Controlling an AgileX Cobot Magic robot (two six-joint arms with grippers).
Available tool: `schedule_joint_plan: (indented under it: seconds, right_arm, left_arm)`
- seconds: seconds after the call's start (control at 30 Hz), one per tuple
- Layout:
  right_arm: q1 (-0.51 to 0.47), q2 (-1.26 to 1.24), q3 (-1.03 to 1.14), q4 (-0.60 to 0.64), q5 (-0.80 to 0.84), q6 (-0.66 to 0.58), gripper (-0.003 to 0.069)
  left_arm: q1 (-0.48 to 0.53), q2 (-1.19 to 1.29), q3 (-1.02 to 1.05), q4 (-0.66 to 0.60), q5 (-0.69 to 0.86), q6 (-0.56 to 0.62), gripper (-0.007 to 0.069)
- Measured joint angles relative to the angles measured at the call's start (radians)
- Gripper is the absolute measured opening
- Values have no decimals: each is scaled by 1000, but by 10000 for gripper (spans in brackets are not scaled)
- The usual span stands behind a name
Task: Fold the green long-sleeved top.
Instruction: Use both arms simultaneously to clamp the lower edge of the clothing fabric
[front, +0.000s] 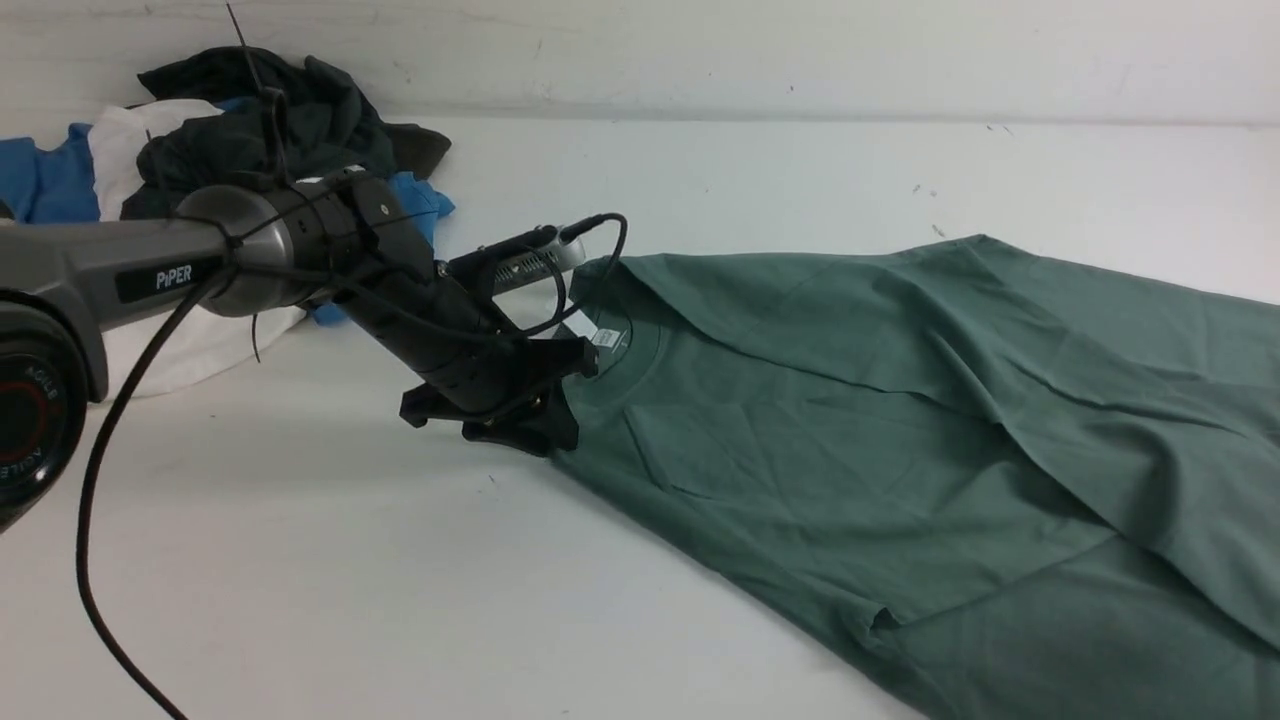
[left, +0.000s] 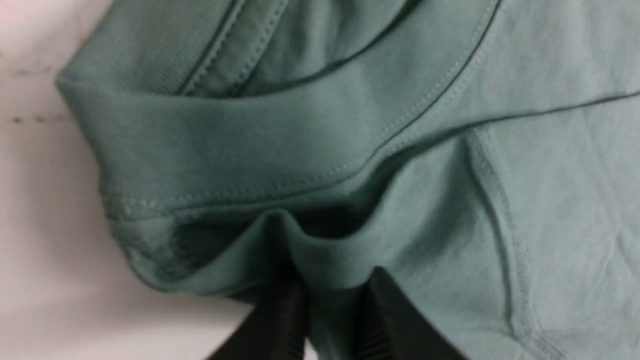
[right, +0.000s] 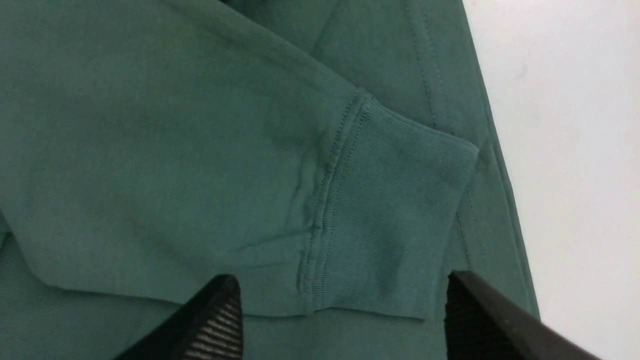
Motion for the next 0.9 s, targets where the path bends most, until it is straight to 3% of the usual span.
schedule_joint_plan:
  seconds: [0.07, 0.3, 0.53, 0.67, 0.9]
  right_arm:
    - [0, 0, 0, 39, -1, -31, 502]
    - [36, 0, 0, 182, -1, -171, 502]
    - [236, 0, 0, 216, 22, -205, 502]
    - [424, 0, 0, 200, 114, -204, 502]
    - [649, 0, 0, 125, 198, -168, 502]
  left_arm:
    - [11, 4, 0, -6, 11, 0, 30]
    - [112, -4, 7, 25, 95, 0, 15]
    - [261, -167, 271, 132, 97, -18, 16]
    - [335, -322, 495, 177, 48, -18, 16]
    - [364, -491, 543, 261, 67, -19, 16]
